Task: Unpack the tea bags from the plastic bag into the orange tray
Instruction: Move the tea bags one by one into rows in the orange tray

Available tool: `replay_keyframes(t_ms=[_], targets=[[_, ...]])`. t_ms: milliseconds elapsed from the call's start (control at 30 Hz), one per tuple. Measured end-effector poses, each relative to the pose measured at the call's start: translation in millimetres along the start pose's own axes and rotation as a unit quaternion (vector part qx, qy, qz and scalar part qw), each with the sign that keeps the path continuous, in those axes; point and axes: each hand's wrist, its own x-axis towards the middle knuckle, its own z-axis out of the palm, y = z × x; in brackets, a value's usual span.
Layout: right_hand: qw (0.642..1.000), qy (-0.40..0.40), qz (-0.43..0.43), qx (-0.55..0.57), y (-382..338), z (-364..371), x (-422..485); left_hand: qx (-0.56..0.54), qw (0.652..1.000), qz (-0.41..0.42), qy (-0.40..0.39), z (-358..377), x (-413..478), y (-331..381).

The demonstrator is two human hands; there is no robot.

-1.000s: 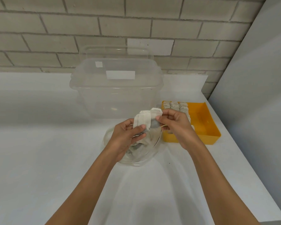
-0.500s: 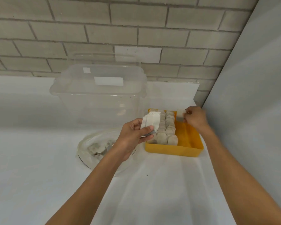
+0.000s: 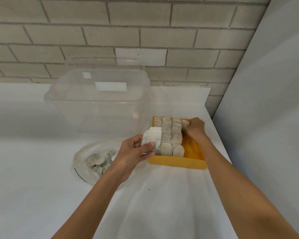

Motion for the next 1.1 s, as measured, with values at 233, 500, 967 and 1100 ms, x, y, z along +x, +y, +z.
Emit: replay_keyframes(t_ms=[233,500,967,1100], targets=[[0.999,0.036,-0.001,0.01,-1,2,0,-0.005,1.0,-0.001,-0.001,-1,2,-3],[0.997,0.077,-0.032,-0.005,0,-1,-6,0.001,1.0,-0.01,-0.011,5,6,-11],[0.997,0.037,-0.065,-0.024,5,-27,-6,0.011,0.999,-0.033,-0.04,34,37,-9],[0.987,0.018,-0.153,0.044,-2,-50,-23,0.02,0.999,-0.033,-0.031,50,51,-8]])
